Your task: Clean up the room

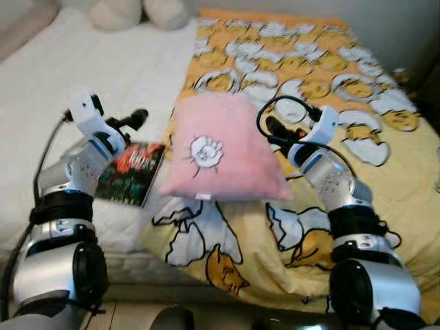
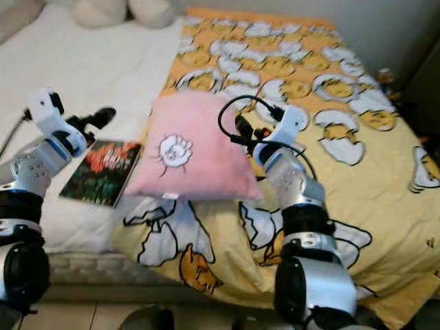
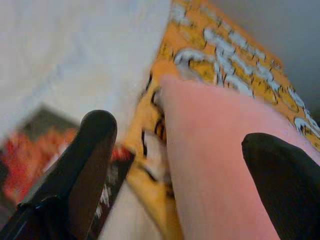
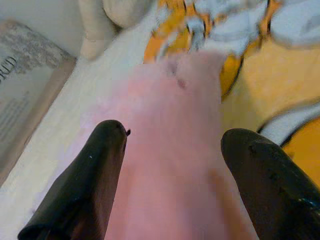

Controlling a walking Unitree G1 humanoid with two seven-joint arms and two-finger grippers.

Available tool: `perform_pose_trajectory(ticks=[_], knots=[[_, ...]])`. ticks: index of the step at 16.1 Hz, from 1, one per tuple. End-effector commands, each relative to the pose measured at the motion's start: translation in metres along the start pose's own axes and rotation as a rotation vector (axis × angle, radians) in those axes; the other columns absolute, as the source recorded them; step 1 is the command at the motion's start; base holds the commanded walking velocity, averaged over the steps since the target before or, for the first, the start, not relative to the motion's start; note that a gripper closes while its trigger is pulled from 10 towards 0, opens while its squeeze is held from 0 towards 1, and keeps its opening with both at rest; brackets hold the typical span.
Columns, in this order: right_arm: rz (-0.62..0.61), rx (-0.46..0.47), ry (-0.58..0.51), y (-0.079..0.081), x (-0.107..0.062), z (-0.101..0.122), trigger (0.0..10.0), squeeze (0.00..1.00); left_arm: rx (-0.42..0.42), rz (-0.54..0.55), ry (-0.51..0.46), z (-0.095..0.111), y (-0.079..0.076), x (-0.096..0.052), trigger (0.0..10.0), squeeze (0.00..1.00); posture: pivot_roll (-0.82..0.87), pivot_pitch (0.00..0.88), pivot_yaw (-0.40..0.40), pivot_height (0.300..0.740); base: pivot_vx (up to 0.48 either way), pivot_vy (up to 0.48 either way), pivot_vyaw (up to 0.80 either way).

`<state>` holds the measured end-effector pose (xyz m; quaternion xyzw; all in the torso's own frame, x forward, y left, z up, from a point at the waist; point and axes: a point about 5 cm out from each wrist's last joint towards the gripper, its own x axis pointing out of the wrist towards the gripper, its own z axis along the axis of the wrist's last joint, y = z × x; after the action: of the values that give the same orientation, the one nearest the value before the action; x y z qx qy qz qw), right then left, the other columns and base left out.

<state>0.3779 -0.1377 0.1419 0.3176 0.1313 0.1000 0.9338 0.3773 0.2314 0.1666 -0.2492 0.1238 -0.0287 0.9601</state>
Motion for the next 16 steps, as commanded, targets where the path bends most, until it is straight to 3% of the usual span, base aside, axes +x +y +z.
perform_pose_trajectory(ticks=[1, 3, 5, 6, 8, 11, 14, 16], knots=[[-0.021, 0.012, 0.018, -0.002, 0.002, -0.005, 10.0, 0.0, -0.023, -0.028, 0.064, -0.017, -0.006, 0.006, 10.0, 0.0, 0.07, 0.228, -0.015, 0.74, 0.0, 0.0, 0.0], [-0.029, 0.01, 0.024, -0.002, 0.002, -0.009, 10.0, 0.0, -0.055, -0.016, 0.079, -0.024, -0.006, 0.009, 10.0, 0.0, 0.07, 0.257, -0.019, 0.74, 0.0, 0.0, 0.0], [-0.045, 0.03, 0.053, 0.0, 0.004, -0.018, 10.0, 0.0, -0.079, -0.04, 0.09, -0.036, -0.018, 0.018, 10.0, 0.0, 0.05, 0.278, -0.026, 0.74, 0.0, 0.0, 0.0], [-0.039, 0.047, 0.064, 0.002, 0.004, -0.022, 10.0, 0.0, -0.063, -0.075, 0.086, -0.039, -0.031, 0.024, 10.0, 0.0, 0.05, 0.28, -0.025, 0.74, 0.0, 0.0, 0.0], [-0.038, 0.082, 0.085, 0.004, 0.004, -0.03, 10.0, 0.0, -0.115, -0.164, 0.055, -0.037, -0.061, 0.032, 10.0, 0.0, 0.02, 0.268, -0.015, 0.74, 0.0, 0.0, 0.0], [-0.038, 0.092, 0.093, 0.006, 0.003, -0.039, 10.0, 0.0, -0.107, -0.227, 0.035, -0.035, -0.076, 0.035, 10.0, 0.0, 0.01, 0.244, -0.004, 0.74, 0.0, 0.0, 0.0], [-0.041, 0.083, 0.096, 0.005, 0.001, -0.041, 10.0, 0.0, -0.015, -0.183, 0.005, -0.024, -0.055, 0.031, 10.0, 0.0, 0.01, 0.224, 0.002, 0.74, 0.0, 0.0, 0.0], [-0.032, 0.067, 0.089, 0.005, 0.001, -0.039, 10.0, 0.0, 0.042, -0.093, -0.036, -0.007, -0.023, 0.022, 10.0, 0.0, 0.03, 0.189, 0.002, 0.74, 0.0, 0.0, 0.0]])
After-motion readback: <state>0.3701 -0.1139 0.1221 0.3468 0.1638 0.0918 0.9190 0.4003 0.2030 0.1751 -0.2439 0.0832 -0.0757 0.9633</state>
